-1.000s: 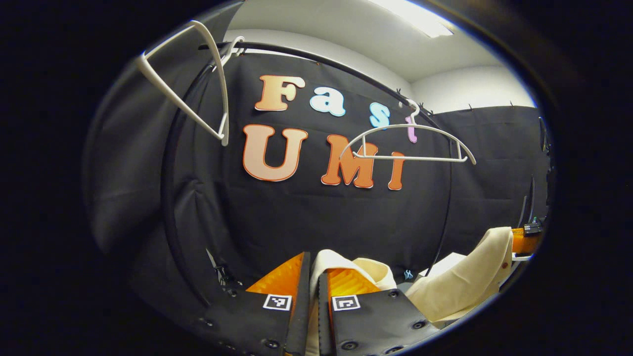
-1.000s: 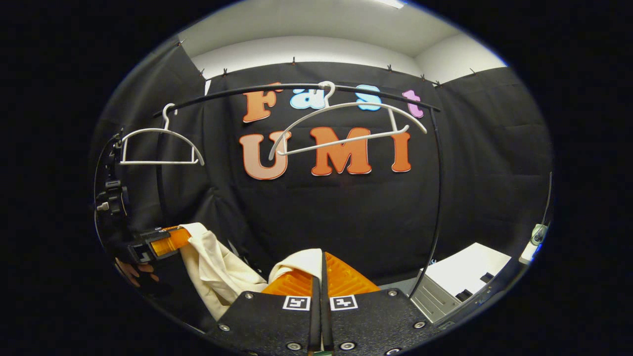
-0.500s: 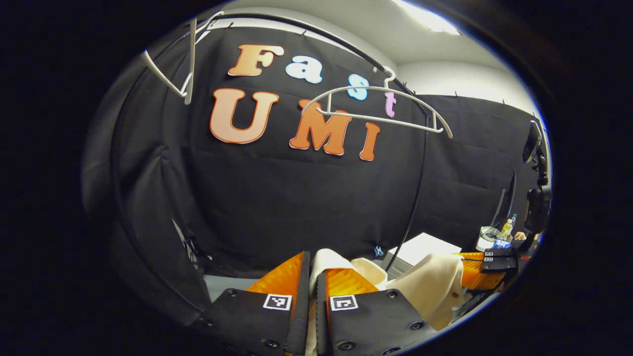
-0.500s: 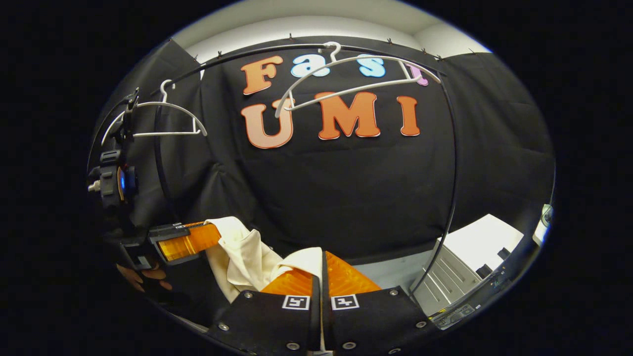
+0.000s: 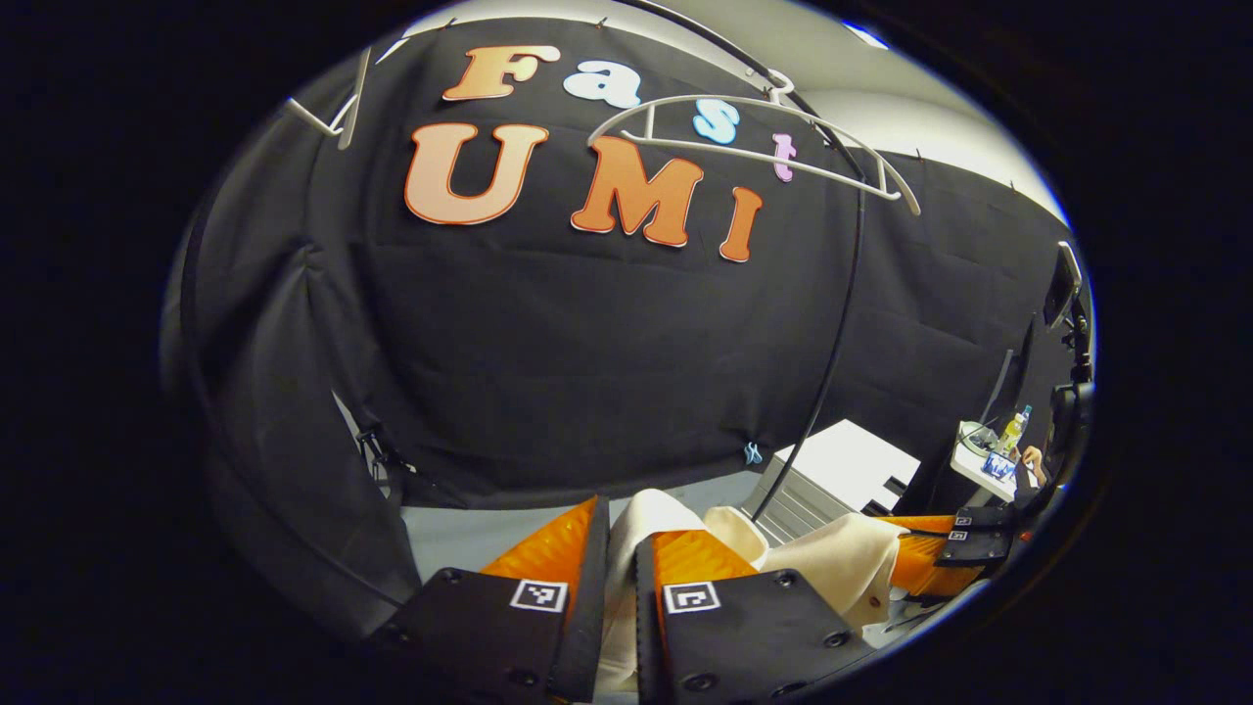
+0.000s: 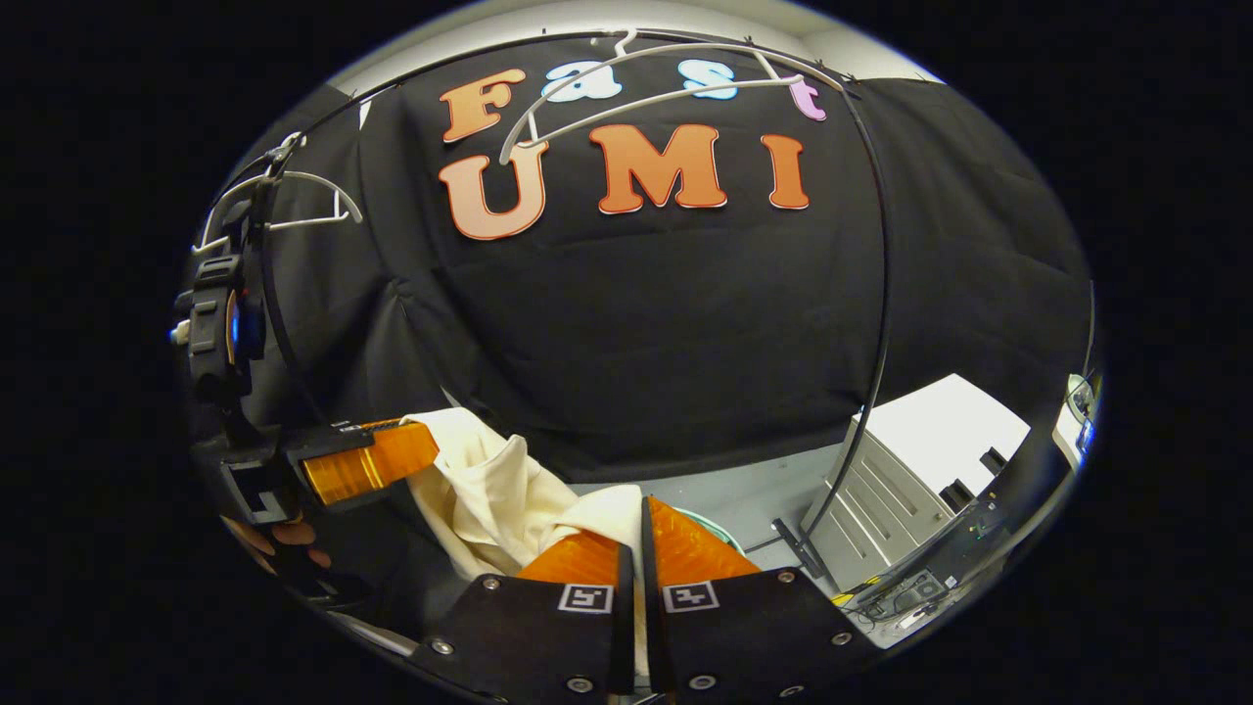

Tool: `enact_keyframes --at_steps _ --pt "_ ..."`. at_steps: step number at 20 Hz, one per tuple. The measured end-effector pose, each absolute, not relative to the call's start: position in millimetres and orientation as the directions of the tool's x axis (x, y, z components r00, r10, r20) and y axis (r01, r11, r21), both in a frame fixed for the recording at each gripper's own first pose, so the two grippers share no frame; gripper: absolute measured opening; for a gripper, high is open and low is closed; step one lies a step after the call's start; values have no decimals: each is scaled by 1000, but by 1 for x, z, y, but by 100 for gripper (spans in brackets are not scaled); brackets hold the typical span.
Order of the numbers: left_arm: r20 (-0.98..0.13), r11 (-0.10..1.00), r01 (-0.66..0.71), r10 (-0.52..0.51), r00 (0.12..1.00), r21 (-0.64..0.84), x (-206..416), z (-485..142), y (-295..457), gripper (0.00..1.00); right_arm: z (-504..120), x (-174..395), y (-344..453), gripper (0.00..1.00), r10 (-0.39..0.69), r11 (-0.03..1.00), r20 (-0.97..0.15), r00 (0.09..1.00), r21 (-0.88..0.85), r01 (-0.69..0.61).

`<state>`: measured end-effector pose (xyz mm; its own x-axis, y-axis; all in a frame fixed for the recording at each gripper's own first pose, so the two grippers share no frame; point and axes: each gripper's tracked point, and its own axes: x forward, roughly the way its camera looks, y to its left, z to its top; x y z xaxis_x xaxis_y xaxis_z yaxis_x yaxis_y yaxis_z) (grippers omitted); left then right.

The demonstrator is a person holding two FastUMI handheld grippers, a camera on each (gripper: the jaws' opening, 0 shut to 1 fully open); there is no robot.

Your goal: Grasp the clothes on the hanger with both hands and then place them into the laundry hamper below.

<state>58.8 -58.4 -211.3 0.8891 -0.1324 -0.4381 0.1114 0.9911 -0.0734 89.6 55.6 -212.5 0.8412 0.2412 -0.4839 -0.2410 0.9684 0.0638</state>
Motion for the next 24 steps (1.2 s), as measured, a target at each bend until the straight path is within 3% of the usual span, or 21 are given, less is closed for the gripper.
enact_keyframes --at_steps 2,3,4,5,6,7,8,9,11,12,14,15,16,17,18,21,22,23,24 --pt "-464 991 121 -137 875 -64 57 -221 -58 27 -224 87 54 6 243 968 -508 826 76 -237" --pt "-477 990 123 -139 868 -65 57 -226 -56 46 -228 88 55 6 240 969 -521 819 81 -233" --pt "-489 990 124 -141 861 -69 55 -230 -55 44 -230 89 54 7 235 970 -531 814 81 -227" --pt "-497 989 124 -145 856 -75 52 -234 -55 54 -234 89 53 8 228 972 -539 811 78 -222" --pt "-505 989 124 -147 850 -80 50 -238 -54 47 -238 88 51 12 225 973 -546 807 77 -220" --pt "-521 989 121 -150 840 -90 46 -244 -54 47 -241 88 50 14 225 972 -554 801 75 -221" --pt "-535 988 115 -153 831 -104 43 -248 -52 54 -245 85 51 21 230 971 -559 797 79 -225" --pt "-547 986 115 -161 822 -118 43 -252 -52 47 -244 84 55 24 241 969 -556 795 86 -233" --pt "-571 985 126 -173 803 -120 40 -258 -50 47 -239 86 59 36 247 966 -552 796 77 -247" --pt "-582 985 135 -173 795 -109 38 -260 -49 54 -237 86 59 43 247 965 -551 797 69 -251" --pt "-606 985 138 -172 777 -102 33 -267 -45 51 -238 84 59 47 243 966 -552 798 63 -251" --pt "-617 986 129 -169 768 -109 30 -271 -44 61 -239 82 60 55 242 967 -554 797 65 -248" --pt "-628 984 125 -177 758 -127 28 -275 -43 67 -240 79 60 55 239 967 -557 795 66 -244" --pt "-645 985 111 -173 744 -135 23 -278 -42 63 -242 77 60 58 235 968 -561 794 66 -240" --pt "-642 985 103 -169 748 -140 23 -275 -36 78 -244 77 58 65 232 969 -562 794 66 -236" --pt "-621 988 104 -150 769 -111 26 -266 -31 95 -245 75 52 74 220 973 -570 791 67 -222" --pt "-614 989 108 -145 776 -96 25 -262 -28 94 -246 74 51 76 217 974 -574 789 69 -218" --pt "-604 990 110 -138 785 -83 24 -260 -27 100 -247 72 50 78 213 975 -577 788 70 -212" --pt "-594 991 110 -133 793 -76 23 -257 -25 96 -249 70 48 81 207 976 -582 787 70 -206"
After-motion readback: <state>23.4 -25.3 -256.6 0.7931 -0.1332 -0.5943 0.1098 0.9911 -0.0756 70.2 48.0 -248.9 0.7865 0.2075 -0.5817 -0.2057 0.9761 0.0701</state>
